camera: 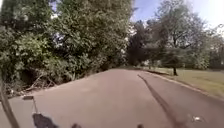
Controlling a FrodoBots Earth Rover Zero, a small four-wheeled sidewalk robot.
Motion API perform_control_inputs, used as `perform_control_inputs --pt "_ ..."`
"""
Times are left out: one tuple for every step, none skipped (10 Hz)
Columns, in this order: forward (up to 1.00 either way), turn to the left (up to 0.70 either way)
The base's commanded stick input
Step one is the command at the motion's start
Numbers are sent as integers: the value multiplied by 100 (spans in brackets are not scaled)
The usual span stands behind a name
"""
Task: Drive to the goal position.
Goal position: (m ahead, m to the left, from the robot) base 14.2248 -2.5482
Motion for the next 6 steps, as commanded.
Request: perform_control_inputs --pt "70 -35" --pt "70 -35" --pt "70 -20" --pt "70 0" --pt "70 0" --pt "70 0"
